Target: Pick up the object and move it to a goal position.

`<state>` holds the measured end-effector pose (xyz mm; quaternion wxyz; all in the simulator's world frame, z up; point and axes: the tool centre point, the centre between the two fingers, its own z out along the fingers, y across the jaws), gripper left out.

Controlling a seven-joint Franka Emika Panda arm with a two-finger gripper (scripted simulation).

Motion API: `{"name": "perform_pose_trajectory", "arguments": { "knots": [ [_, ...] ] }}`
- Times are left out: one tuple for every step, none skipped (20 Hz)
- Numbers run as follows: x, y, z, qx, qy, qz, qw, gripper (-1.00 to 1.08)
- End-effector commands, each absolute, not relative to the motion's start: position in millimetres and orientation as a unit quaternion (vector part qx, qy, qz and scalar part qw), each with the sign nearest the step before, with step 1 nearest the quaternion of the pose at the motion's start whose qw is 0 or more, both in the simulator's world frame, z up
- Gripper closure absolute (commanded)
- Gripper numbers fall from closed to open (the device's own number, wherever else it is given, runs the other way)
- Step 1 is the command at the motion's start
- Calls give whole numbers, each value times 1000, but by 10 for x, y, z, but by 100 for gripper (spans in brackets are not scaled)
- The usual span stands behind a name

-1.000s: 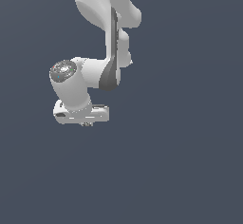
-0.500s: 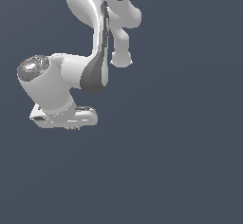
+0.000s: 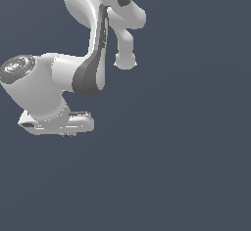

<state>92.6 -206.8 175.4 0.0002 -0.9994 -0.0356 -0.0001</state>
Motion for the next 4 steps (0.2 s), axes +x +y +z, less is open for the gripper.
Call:
{"name": "perform_pose_trajectory", "arguments": {
  "knots": [
    [946, -2084, 1770, -999, -36, 0, 0, 108],
    [949, -2090, 1775, -999, -36, 0, 0, 108],
    [951, -2092, 1777, -999, -36, 0, 0, 108],
    [952, -2092, 1777, -999, -36, 0, 0, 108]
  ]
}}
